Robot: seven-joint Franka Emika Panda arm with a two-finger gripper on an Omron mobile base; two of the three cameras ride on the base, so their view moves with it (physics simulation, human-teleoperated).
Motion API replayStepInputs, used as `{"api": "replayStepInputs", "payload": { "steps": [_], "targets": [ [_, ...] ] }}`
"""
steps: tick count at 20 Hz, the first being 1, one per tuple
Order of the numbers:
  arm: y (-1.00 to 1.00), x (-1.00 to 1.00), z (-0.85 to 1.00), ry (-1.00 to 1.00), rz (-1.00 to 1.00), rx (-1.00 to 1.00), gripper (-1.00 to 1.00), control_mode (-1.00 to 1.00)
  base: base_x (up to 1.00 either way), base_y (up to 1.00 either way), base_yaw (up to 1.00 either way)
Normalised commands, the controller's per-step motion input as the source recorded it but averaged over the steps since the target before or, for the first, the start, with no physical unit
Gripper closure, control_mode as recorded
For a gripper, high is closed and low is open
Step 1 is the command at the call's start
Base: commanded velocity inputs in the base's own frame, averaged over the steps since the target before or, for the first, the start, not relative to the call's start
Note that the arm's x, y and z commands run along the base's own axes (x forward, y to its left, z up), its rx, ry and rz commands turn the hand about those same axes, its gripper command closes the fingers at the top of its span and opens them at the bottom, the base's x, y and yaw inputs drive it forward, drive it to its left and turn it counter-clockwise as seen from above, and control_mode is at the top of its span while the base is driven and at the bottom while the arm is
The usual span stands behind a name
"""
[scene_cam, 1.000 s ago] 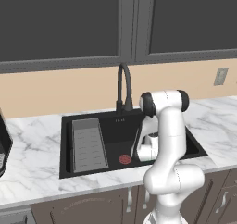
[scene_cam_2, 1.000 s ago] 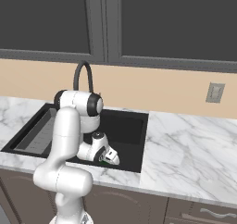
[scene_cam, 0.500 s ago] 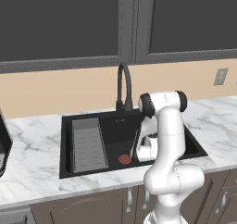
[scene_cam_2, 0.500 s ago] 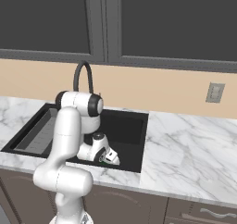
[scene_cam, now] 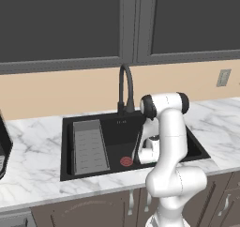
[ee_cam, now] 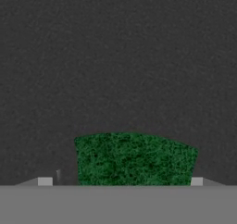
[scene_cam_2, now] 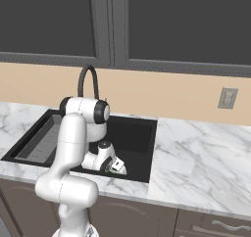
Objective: Pick up the sponge and sponge from the sink, and place them back in the cabinet, and close the cabinet doors.
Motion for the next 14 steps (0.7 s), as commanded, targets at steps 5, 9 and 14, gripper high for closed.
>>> {"api": "replayStepInputs", "payload": {
  "steps": [5, 9, 14],
  "targets": [
    [0.00, 0.00, -0.02, 0.00, 0.00, 0.00, -1.00, -1.00, 0.00, 0.00, 0.00],
    [0.00, 0.00, 0.00, 0.00, 0.00, 0.00, -1.00, -1.00, 0.00, 0.00, 0.00],
    [0.00, 0.00, 0.00, 0.00, 0.00, 0.00, -1.00, -1.00, 0.00, 0.00, 0.00]
  ]
}}
